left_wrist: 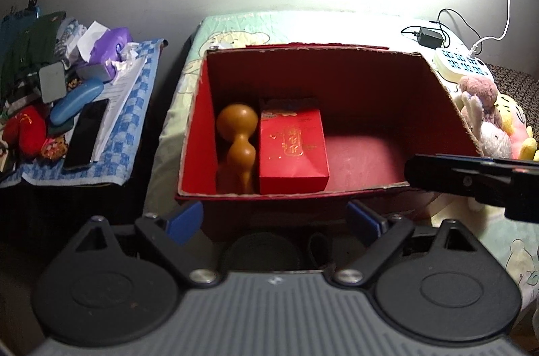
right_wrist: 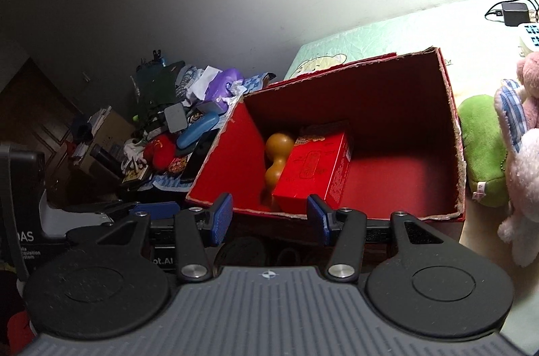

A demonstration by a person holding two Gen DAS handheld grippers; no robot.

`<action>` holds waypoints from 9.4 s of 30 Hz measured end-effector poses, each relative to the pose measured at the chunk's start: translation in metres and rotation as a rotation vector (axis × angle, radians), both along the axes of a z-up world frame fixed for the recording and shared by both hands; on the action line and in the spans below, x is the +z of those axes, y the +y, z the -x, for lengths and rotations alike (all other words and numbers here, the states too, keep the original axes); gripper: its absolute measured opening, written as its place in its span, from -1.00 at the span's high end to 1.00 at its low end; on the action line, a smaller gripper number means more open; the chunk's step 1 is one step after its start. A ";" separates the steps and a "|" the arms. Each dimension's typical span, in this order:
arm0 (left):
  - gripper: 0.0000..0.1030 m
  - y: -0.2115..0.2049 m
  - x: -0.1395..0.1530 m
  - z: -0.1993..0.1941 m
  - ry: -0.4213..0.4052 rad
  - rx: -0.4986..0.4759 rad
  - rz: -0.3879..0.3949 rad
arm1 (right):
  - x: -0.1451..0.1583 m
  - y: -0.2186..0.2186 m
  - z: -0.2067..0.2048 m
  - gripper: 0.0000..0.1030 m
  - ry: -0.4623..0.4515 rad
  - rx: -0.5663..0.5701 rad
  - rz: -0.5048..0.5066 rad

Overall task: Organize objects
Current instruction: 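Lower the right gripper onto the beige ribbon bag and close on its neck, then lift the ribbon bag with the right gripper, then carry the ribbon bag over the red cardboard box with the right gripper, then lower the ribbon bag beside the red gift box and open the right gripper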

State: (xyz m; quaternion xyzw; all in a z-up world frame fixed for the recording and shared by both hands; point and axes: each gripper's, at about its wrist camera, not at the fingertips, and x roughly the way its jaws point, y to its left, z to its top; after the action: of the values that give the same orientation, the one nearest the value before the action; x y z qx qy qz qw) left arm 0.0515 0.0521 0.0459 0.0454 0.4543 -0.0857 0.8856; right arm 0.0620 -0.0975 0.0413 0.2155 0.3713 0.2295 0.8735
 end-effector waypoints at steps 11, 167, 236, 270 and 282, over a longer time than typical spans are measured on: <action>-0.76 0.021 -0.008 0.027 0.015 -0.012 0.064 | -0.034 0.025 0.019 0.11 0.073 0.137 0.077; 0.48 -0.081 0.028 -0.057 -0.131 -0.571 0.202 | 0.034 -0.051 -0.058 0.51 0.014 -0.212 0.008; -0.15 -0.054 -0.069 -0.135 0.167 -0.291 0.012 | -0.063 -0.006 -0.167 0.49 0.340 -0.030 0.231; -0.33 -0.054 -0.065 -0.133 0.144 -0.284 -0.042 | -0.058 -0.010 -0.162 0.48 0.282 -0.038 0.174; -0.37 -0.054 -0.066 -0.134 0.135 -0.275 -0.053 | -0.059 -0.008 -0.161 0.48 0.268 -0.035 0.184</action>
State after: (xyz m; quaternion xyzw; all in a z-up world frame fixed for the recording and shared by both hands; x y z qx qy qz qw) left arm 0.1855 -0.0014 -0.0200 0.1247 0.5046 -0.1969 0.8313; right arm 0.2227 -0.1059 -0.0172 0.1698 0.5002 0.1485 0.8360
